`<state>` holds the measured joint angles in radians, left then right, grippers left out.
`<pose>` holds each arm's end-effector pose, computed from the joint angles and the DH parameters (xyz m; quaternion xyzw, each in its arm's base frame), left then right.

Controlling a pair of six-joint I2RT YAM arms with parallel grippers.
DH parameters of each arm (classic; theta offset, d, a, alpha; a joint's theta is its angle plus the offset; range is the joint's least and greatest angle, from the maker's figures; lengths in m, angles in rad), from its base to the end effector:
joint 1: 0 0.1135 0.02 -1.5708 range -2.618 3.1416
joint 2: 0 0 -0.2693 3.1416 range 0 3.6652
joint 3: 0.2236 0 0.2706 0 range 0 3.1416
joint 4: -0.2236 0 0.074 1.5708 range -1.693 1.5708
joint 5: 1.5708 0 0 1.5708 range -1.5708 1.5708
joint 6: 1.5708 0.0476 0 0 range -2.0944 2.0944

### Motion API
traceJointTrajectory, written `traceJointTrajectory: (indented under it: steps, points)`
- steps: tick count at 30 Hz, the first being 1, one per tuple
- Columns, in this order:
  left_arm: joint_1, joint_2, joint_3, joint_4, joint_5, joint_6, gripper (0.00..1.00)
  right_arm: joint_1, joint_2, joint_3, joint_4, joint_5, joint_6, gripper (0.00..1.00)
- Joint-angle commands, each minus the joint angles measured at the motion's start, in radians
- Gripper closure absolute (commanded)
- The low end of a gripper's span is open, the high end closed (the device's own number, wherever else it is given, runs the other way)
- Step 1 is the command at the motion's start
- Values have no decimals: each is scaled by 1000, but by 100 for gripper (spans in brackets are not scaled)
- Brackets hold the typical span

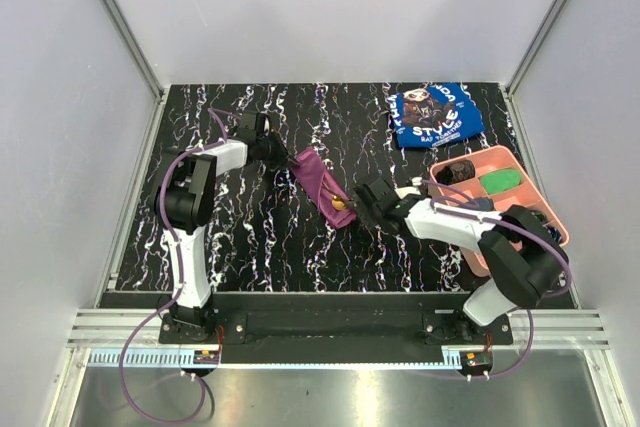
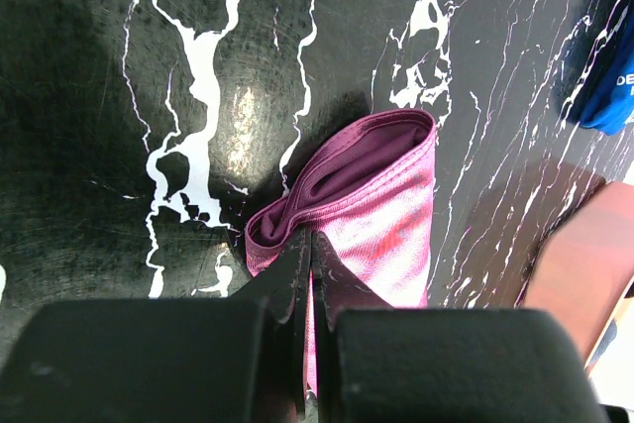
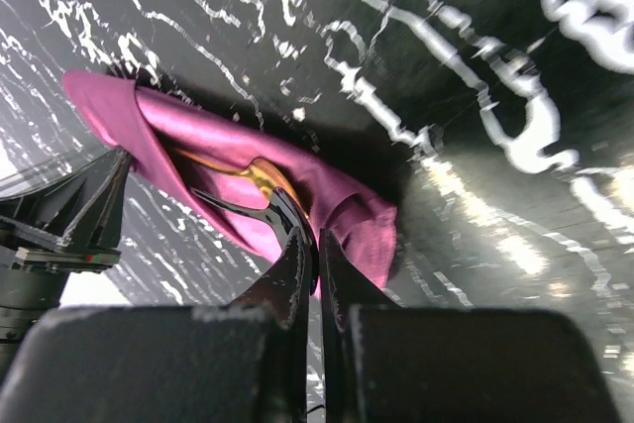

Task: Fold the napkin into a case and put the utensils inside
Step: Stuff into the slanted gap of the folded napkin.

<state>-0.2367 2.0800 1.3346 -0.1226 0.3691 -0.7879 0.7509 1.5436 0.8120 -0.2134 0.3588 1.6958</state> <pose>0.4455 -0.1251 0.1234 -0.1904 0.9053 -0.3160 0.2105 0.2443 0.2051 0.1550 0.4749 0.8086 0.2270 0.2628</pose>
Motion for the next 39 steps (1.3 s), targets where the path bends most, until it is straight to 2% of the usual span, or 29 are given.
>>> traceJointTrajectory:
  steps: [1, 23, 28, 34, 39]
  points:
    - [-9, 0, -5, 3, -13, -5, 100, 31, 33, 62, 35, 61, 90, 97]
    - [-10, -21, -20, 8, -18, 4, 100, 73, 177, 121, 103, -20, 159, 91]
    - [-10, -24, -25, 8, -21, 7, 100, 76, 193, 131, 121, -73, 136, 85]
    - [-10, -46, -12, -9, -27, 29, 100, 77, 196, 118, 178, -179, 59, 65]
    - [-9, -98, 9, -32, -52, 42, 98, 74, 148, 33, 279, -181, -25, 50]
